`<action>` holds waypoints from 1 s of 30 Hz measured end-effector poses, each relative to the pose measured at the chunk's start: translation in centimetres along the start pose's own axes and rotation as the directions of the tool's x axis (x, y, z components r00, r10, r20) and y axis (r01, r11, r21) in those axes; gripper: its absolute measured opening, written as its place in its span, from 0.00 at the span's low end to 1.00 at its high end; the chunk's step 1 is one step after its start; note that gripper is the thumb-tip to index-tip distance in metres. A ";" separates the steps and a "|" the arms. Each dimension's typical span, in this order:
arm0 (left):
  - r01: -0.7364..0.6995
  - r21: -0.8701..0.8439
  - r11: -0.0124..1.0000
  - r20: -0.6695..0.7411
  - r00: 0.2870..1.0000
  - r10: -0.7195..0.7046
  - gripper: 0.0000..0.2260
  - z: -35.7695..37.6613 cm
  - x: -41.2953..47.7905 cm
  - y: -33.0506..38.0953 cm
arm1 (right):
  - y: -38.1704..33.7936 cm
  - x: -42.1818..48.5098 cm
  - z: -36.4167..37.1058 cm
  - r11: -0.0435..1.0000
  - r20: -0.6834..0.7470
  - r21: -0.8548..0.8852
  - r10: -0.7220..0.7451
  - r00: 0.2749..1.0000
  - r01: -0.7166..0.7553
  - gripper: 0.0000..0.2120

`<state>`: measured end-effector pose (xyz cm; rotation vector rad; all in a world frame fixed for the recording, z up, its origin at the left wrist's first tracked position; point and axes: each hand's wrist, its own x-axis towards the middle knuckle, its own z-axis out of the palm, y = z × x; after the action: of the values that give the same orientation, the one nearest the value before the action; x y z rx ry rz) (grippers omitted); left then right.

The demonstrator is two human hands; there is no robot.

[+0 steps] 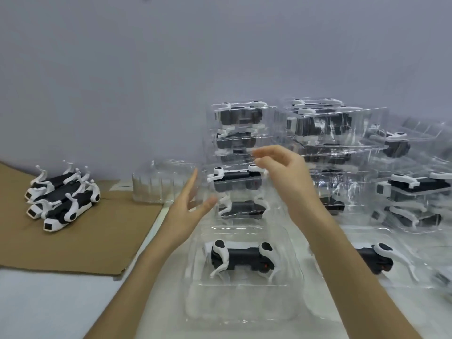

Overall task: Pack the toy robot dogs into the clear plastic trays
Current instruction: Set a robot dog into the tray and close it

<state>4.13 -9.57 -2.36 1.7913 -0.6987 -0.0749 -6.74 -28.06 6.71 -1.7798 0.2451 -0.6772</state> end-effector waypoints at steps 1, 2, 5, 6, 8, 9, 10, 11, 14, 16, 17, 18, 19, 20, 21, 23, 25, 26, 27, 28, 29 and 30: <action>0.001 -0.016 1.000 0.008 1.000 -0.001 0.38 0.2 -0.1 0.1 | 0.6 0.1 0.1 0.992 0.043 -0.127 -0.005 0.999 0.011 0.10; 0.002 -0.027 1.000 0.010 1.000 -0.001 0.39 0.3 -0.1 0.2 | 1.2 0.2 0.1 0.958 0.077 -0.285 -0.008 0.997 0.030 0.12; 0.083 -0.050 0.995 0.017 0.996 -0.082 0.38 0.1 0.1 0.1 | 2.5 0.2 0.4 0.737 0.122 -0.669 -0.018 0.992 0.096 0.16; 0.157 -0.027 0.987 0.018 0.988 -0.156 0.37 -0.2 0.0 0.2 | 2.7 0.1 0.6 0.694 0.121 -0.712 -0.034 0.992 0.111 0.16; 0.325 0.066 0.943 0.040 0.944 -0.328 0.36 -0.7 -0.5 0.6 | 2.9 0.0 0.8 0.670 0.095 -0.733 -0.069 0.993 0.116 0.13; 0.385 0.106 0.917 0.051 0.919 -0.392 0.36 -0.8 -0.6 0.8 | 2.9 0.0 0.9 0.663 0.079 -0.740 -0.084 0.993 0.115 0.12; 0.417 0.126 0.900 0.046 0.904 -0.425 0.33 -0.8 -0.6 0.8 | 2.8 0.0 0.9 0.652 0.070 -0.749 -0.095 0.993 0.115 0.12; 0.428 0.123 0.895 0.031 0.900 -0.434 0.30 -0.7 -0.5 0.8 | 2.7 0.0 1.0 0.641 0.068 -0.758 -0.101 0.992 0.118 0.12; 0.440 0.053 0.896 0.019 0.897 -0.442 0.24 -0.1 -0.4 1.3 | 2.5 -0.1 1.0 0.644 0.102 -0.755 -0.072 0.992 0.125 0.15; 0.460 -0.026 0.888 0.045 0.888 -0.458 0.27 0.2 -0.5 1.3 | 2.5 -0.1 0.9 0.667 0.131 -0.734 -0.048 0.990 0.129 0.17; 0.466 -0.057 0.883 0.052 0.885 -0.463 0.29 0.3 -0.6 1.4 | 2.5 -0.2 0.9 0.672 0.139 -0.729 -0.044 0.989 0.132 0.17; 0.469 -0.070 0.880 0.053 0.883 -0.467 0.30 0.3 -0.7 1.4 | 2.5 -0.2 0.9 0.674 0.142 -0.727 -0.043 0.989 0.134 0.17; 0.473 -0.073 0.878 0.049 0.881 -0.470 0.31 0.3 -0.8 1.6 | 2.5 -0.3 1.0 0.673 0.143 -0.727 -0.044 0.989 0.135 0.18; 0.476 -0.071 0.877 0.046 0.879 -0.474 0.32 0.2 -0.8 1.7 | 2.5 -0.3 1.1 0.673 0.141 -0.727 -0.046 0.989 0.135 0.18; 0.479 -0.064 0.876 0.046 0.878 -0.476 0.33 0.1 -0.8 1.9 | 2.4 -0.4 1.2 0.677 0.135 -0.724 -0.053 0.989 0.134 0.17; 0.480 -0.030 0.877 0.056 0.877 -0.478 0.33 0.0 -0.8 2.3 | 2.3 -0.4 1.4 0.702 0.108 -0.699 -0.083 0.991 0.135 0.16; 0.479 0.007 0.878 0.065 0.875 -0.479 0.34 0.0 -0.8 2.5 | 1.9 -0.5 1.4 0.735 0.078 -0.662 -0.125 0.989 0.145 0.14; 0.480 0.024 0.877 0.070 0.874 -0.481 0.34 -0.1 -0.8 2.5 | 1.7 -0.5 1.3 0.750 0.067 -0.644 -0.142 0.988 0.152 0.13; 0.484 0.041 0.874 0.076 0.871 -0.485 0.33 -0.3 -0.8 2.5 | 1.5 -0.5 1.3 0.767 0.062 -0.621 -0.153 0.986 0.158 0.12; 0.486 0.056 0.872 0.086 0.868 -0.490 0.33 -0.5 -0.9 2.6 | 1.3 -0.5 1.2 0.790 0.062 -0.590 -0.163 0.985 0.167 0.11; 0.487 0.065 0.871 0.101 0.865 -0.491 0.32 -0.9 -0.9 2.6 | 1.1 -0.6 1.2 0.812 0.064 -0.555 -0.175 0.982 0.181 0.10; 0.488 0.059 0.871 0.120 0.863 -0.491 0.31 -1.4 -1.0 2.7 | 0.8 -0.6 1.1 0.829 0.064 -0.522 -0.196 0.979 0.200 0.09</action>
<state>2.76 -8.35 0.21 1.9668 -0.3170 -0.5340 -6.46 -27.12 5.54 -2.3616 0.2593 -0.8032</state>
